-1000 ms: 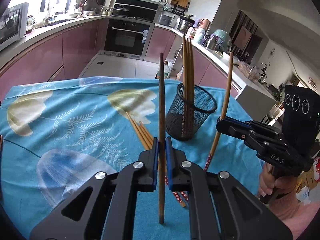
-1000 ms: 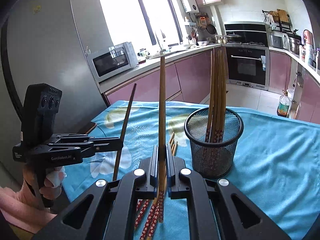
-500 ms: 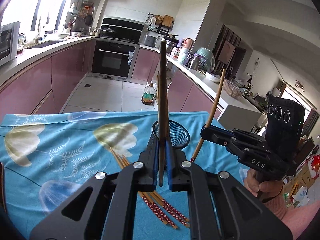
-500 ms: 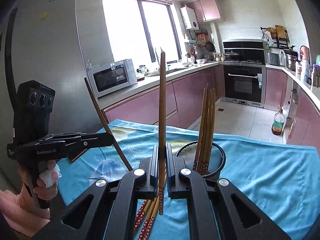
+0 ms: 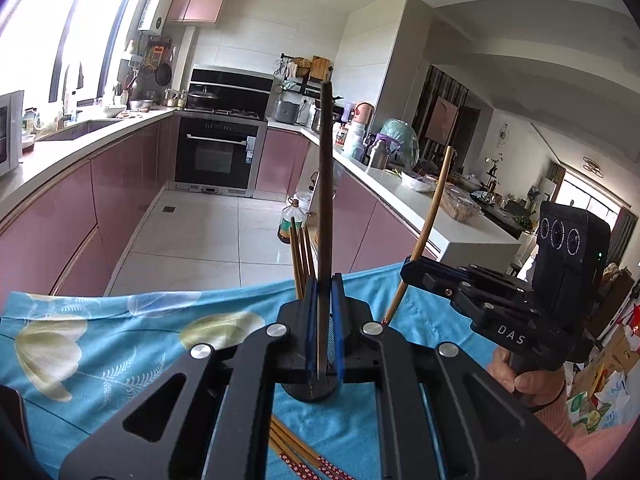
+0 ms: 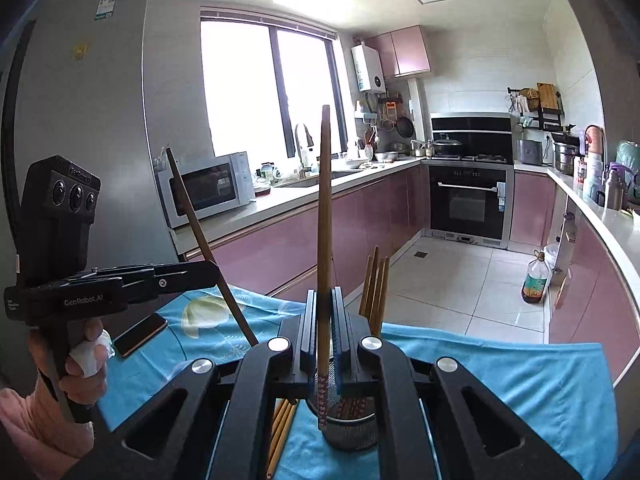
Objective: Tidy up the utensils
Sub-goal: 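Lift the left gripper's chopstick upright over the mesh cup while the right gripper lowers its chopstick in, then open both grippers to release the chopsticks into the mesh cup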
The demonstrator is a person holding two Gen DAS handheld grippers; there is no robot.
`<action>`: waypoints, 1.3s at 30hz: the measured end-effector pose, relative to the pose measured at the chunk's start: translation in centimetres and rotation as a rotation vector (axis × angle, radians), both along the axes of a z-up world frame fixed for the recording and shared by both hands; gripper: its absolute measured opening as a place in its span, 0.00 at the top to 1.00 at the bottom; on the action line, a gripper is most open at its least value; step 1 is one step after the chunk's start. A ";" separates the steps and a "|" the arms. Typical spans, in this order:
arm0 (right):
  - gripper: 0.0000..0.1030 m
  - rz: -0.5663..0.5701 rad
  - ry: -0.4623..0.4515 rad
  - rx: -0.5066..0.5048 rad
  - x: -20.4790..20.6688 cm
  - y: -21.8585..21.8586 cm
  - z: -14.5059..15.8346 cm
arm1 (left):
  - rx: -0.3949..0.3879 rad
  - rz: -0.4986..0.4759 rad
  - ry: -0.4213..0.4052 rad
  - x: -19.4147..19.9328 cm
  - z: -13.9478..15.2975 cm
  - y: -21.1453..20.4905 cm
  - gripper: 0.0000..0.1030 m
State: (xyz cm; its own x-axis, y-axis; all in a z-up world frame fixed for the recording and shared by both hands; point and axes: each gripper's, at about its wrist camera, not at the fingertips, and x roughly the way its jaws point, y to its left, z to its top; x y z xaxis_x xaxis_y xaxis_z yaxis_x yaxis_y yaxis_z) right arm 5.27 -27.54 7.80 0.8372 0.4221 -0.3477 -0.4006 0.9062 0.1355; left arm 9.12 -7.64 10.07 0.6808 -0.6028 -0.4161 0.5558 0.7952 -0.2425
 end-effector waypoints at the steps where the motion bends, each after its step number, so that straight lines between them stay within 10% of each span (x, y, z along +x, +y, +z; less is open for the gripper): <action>1: 0.94 -0.006 -0.006 -0.004 0.2 -0.1 0.2 | 0.000 0.001 -0.010 -0.1 0.4 -0.2 0.93; 39: 0.93 -0.073 0.294 -0.082 7.5 0.5 -7.0 | 0.243 -0.031 0.193 8.2 -8.2 -6.1 0.92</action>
